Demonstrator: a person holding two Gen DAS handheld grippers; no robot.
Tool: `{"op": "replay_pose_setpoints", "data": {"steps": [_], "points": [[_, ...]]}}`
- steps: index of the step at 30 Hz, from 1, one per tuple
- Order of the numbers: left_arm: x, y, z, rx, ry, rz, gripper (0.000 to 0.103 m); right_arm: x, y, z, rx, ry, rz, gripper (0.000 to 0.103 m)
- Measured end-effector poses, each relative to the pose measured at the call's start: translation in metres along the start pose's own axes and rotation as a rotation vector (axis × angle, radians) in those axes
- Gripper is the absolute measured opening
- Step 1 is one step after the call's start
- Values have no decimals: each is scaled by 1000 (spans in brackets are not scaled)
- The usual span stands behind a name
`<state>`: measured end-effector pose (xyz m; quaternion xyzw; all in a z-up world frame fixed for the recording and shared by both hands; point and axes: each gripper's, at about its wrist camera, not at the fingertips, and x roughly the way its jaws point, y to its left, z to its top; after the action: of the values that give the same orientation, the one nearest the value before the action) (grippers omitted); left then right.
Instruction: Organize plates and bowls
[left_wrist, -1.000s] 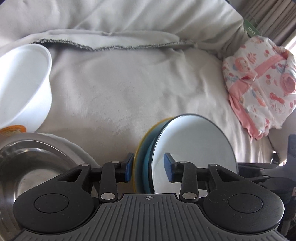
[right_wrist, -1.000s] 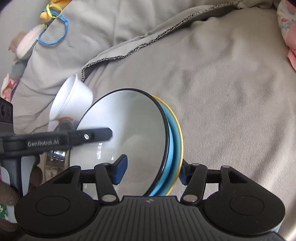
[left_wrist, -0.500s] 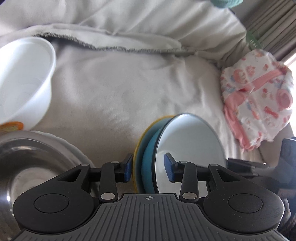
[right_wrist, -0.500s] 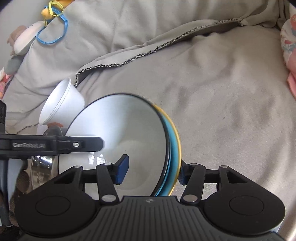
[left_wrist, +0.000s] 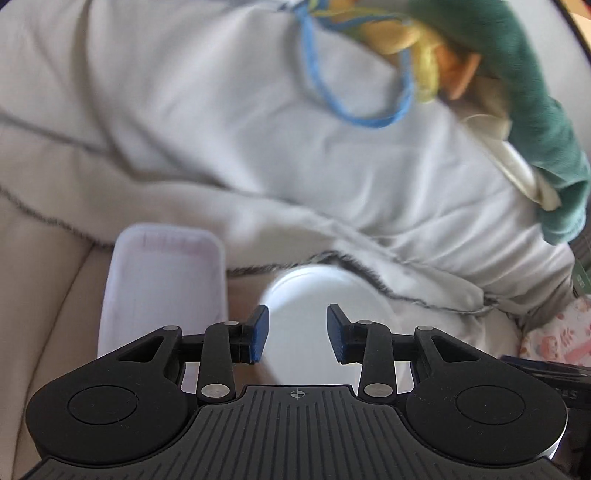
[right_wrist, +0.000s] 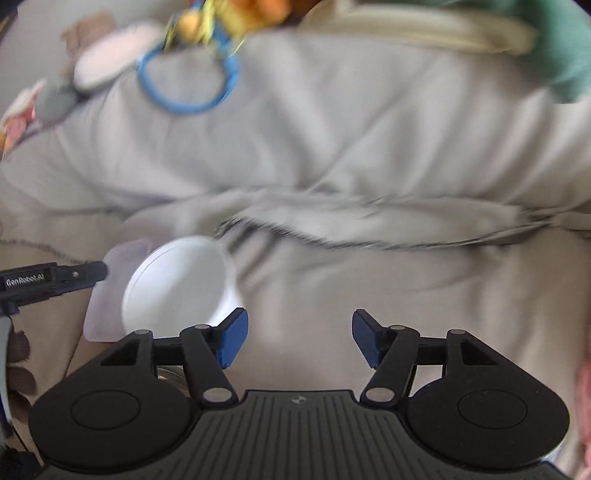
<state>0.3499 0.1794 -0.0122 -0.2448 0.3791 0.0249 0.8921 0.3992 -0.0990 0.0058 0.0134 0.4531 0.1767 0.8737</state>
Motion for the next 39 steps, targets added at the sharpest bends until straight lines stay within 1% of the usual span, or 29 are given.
{"op": "replay_pose_setpoints", "data": {"steps": [1,2,4,5,7,9,10,11,12,13,14,16,18,22,24,27,31,35,36,39], "points": [[6,5,0,-9,14,3,38,12,10,3,5,20,6,65],[11,7,-2,-16,23,6,38,24,19,7,11,34,6,71],[18,14,-5,-33,37,-2,38,43,33,11,12,43,-6,75],[21,16,-6,-38,41,-3,38,52,38,13,12,50,-3,75],[28,20,-9,-43,48,6,38,70,45,12,34,90,29,75],[34,25,-9,-45,65,6,38,89,44,11,77,146,56,65],[39,26,-10,-49,79,0,38,97,42,11,97,176,79,51],[44,27,-10,-55,94,-10,37,105,42,10,119,205,109,39],[48,26,-11,-60,107,-29,34,107,38,9,135,221,140,36],[51,20,-12,-56,113,-44,33,106,35,9,143,221,170,34],[51,12,-14,-38,109,-46,33,101,32,8,134,210,187,34],[50,-10,-17,5,99,-77,33,86,26,7,91,163,162,34],[51,-33,-17,23,106,-120,33,69,12,7,59,117,129,34],[66,-81,-18,59,136,-208,33,42,-37,6,73,42,75,34],[79,-104,-24,88,168,-227,33,34,-60,3,90,19,44,34],[102,-127,-36,120,221,-228,33,34,-92,-5,143,23,15,34],[133,-137,-51,122,308,-211,29,46,-124,-17,201,56,8,34],[145,-133,-54,109,329,-173,30,56,-145,-29,253,87,26,35],[149,-132,-54,101,339,-172,30,58,-149,-30,270,94,38,35],[156,-132,-52,57,365,-204,30,65,-158,-32,324,108,88,35]]}}
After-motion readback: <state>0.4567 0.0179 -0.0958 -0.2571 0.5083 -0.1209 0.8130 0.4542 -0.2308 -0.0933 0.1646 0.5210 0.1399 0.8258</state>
